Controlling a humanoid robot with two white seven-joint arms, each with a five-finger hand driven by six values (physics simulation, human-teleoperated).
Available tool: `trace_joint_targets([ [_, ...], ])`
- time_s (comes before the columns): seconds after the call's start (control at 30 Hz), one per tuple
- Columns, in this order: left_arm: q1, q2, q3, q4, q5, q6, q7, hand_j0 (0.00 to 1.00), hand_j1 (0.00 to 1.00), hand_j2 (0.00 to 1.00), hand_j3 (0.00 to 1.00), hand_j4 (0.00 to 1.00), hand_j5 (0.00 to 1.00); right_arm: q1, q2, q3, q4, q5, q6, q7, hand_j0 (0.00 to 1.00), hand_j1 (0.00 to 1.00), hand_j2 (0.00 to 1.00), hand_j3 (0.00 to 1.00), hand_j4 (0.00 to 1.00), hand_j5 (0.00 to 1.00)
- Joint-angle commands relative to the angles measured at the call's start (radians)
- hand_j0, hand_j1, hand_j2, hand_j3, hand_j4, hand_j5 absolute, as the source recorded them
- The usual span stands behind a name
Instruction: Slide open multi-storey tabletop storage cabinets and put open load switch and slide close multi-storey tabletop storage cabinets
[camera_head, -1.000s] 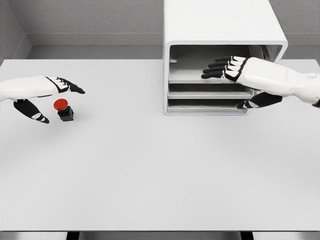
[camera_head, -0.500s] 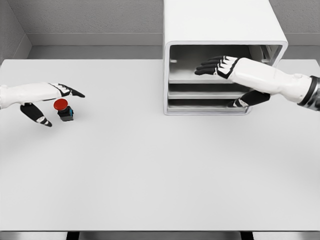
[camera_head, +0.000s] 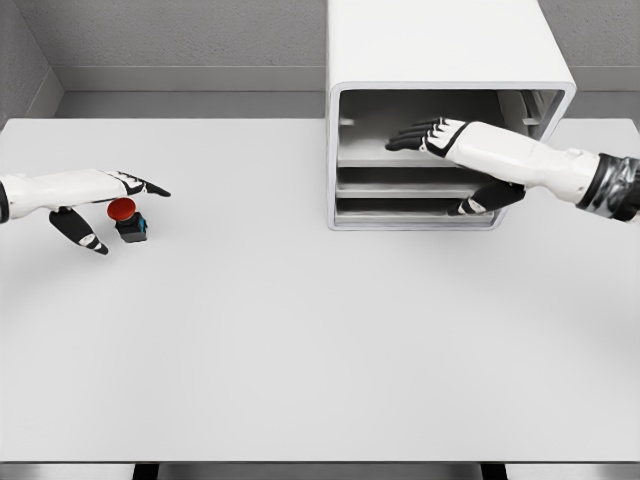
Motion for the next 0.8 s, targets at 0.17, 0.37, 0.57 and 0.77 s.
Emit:
trace_joint_targets([
  [0.17,0.0,-0.001,0.0,0.01,0.005,0.002,0.0,0.77,0.77,0.77,0.77,0.77,0.77,0.003,0.044,0.002,0.072,-0.006,0.001,0.016,1.0,1.0,1.0,1.0,1.0,1.0],
  [0.37,-0.006,0.001,0.0,0.007,0.006,0.002,0.0,0.76,0.76,0.76,0.76,0.76,0.76,0.026,0.047,0.001,0.082,-0.005,0.001,0.03,1.0,1.0,1.0,1.0,1.0,1.0],
  [0.57,-0.005,0.001,0.0,0.008,0.005,0.002,0.0,0.72,0.72,0.72,0.72,0.72,0.72,0.023,0.074,0.001,0.108,-0.011,0.001,0.035,1.0,1.0,1.0,1.0,1.0,1.0],
  [0.77,-0.005,0.001,-0.002,0.008,0.005,0.002,0.0,0.64,0.64,0.64,0.64,0.64,0.64,0.025,0.084,-0.001,0.13,-0.009,0.001,0.049,1.0,1.0,1.0,1.0,1.0,1.0],
])
